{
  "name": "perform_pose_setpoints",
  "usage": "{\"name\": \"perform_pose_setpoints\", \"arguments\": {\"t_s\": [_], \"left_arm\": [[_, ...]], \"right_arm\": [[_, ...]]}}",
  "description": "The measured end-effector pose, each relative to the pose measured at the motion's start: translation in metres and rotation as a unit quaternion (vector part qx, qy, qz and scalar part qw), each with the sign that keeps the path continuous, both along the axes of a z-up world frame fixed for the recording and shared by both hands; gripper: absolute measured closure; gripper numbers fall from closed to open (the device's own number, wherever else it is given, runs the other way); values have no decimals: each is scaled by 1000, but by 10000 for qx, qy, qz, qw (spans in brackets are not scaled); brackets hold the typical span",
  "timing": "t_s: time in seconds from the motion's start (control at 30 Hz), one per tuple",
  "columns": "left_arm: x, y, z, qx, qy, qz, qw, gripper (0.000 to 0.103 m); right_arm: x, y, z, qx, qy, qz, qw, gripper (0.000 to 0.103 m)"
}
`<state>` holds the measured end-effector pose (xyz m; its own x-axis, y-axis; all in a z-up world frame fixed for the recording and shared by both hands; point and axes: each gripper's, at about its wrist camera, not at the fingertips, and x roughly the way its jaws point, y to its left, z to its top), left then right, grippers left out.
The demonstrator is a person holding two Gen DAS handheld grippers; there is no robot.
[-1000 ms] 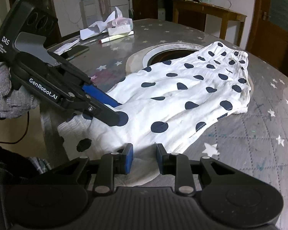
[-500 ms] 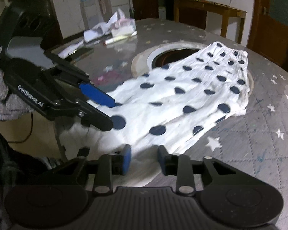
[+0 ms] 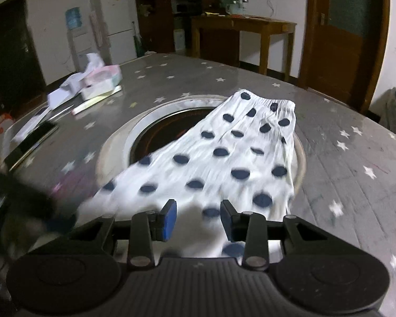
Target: Fold clothes
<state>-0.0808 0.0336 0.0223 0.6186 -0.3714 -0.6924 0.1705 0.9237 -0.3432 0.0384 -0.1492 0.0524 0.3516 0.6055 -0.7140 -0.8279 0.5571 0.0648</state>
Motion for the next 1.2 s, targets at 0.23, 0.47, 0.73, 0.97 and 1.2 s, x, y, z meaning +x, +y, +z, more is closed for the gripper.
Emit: {"name": "perform_pose_setpoints", "arguments": {"t_s": [0.23, 0.47, 0.73, 0.97, 1.2], "left_arm": [[3, 5, -2, -198, 29, -56, 9998, 38], [6, 7, -4, -399, 50, -119, 9991, 35], [7, 8, -7, -576, 70, -128, 9982, 33], [8, 12, -11, -672, 99, -127, 9976, 32], [7, 13, -12, -679, 117, -123, 9975, 32]], "right_arm": [[40, 53, -26, -247, 42, 85, 9997, 66], [74, 86, -37, -203, 57, 57, 9998, 66], [114, 127, -40, -254, -100, 24, 9996, 65], [144, 152, -44, -152, -166, -74, 9997, 63], [165, 165, -42, -8, -154, -70, 9999, 62]]}}
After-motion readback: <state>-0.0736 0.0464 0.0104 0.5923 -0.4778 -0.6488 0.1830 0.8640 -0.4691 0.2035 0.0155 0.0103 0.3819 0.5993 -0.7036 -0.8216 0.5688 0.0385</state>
